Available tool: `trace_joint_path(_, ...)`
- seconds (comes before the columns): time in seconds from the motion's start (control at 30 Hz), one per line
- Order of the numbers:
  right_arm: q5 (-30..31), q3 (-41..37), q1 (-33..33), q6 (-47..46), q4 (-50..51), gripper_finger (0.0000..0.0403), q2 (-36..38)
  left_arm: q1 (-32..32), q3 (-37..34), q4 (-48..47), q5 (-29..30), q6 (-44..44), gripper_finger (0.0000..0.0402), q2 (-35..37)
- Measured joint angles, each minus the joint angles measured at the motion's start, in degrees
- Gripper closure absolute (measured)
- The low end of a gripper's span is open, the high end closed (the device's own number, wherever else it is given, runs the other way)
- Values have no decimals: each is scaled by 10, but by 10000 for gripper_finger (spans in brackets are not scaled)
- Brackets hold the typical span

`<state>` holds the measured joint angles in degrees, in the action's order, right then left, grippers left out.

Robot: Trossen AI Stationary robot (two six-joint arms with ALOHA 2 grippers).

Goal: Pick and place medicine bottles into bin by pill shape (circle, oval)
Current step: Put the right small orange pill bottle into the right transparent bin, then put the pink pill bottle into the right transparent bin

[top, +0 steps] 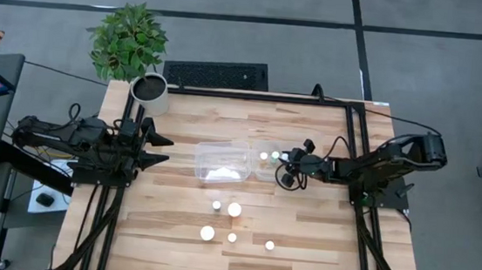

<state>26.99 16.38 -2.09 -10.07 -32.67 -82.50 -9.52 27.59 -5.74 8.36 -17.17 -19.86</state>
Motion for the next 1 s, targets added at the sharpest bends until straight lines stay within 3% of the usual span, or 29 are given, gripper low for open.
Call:
trace_joint_path(0.6,-1,1,1,16,-7,187,14,0,0,0,0,0,166,0)
trace_joint_path(1.0,-20,1,13,27,38,189,128,0,0,0,-1,-1,166,0)
